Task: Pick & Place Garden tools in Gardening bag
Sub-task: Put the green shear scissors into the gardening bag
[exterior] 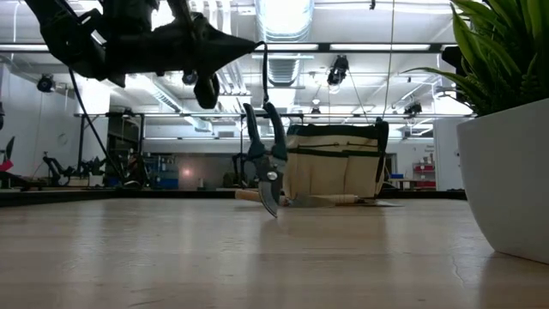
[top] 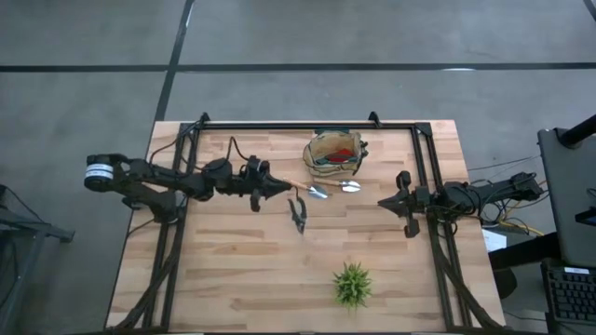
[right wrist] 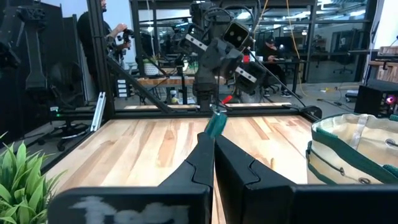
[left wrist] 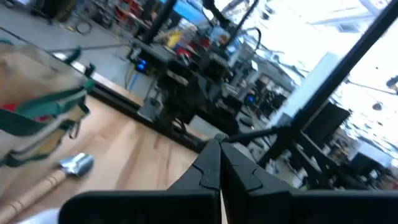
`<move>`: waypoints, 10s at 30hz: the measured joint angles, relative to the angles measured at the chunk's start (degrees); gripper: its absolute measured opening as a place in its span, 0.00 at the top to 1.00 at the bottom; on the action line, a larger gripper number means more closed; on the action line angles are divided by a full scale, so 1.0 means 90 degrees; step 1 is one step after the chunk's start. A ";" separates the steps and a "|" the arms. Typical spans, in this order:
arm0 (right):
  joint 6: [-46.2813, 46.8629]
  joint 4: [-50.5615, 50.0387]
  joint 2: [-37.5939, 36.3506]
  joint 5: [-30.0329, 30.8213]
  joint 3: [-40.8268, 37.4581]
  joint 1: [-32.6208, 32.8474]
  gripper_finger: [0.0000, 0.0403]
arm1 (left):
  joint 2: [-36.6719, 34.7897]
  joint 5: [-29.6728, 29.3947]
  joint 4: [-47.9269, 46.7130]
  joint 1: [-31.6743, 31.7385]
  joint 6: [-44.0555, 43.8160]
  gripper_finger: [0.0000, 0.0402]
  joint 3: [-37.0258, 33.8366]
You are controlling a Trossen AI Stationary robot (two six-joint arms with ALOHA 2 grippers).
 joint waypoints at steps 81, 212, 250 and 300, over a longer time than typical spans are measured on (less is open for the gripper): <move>0.0000 -0.0002 0.0002 -0.0002 -0.0002 -0.0002 0.98 | 0.3484 -0.1971 -0.5612 0.0609 0.1054 0.84 0.3252; 0.0020 -0.0144 0.0017 0.0004 0.0000 -0.0001 0.98 | 0.1231 -0.2355 -0.6576 0.1384 0.5842 0.98 0.5304; 0.0002 -0.0157 0.0036 0.0005 0.0002 -0.0002 0.98 | 0.1061 -0.1989 -0.7451 0.1038 0.5756 0.98 0.4847; 0.0003 -0.0148 0.0036 0.0002 -0.0002 -0.0002 0.98 | 0.1519 -0.1675 -0.5491 0.1256 0.5556 0.97 0.3657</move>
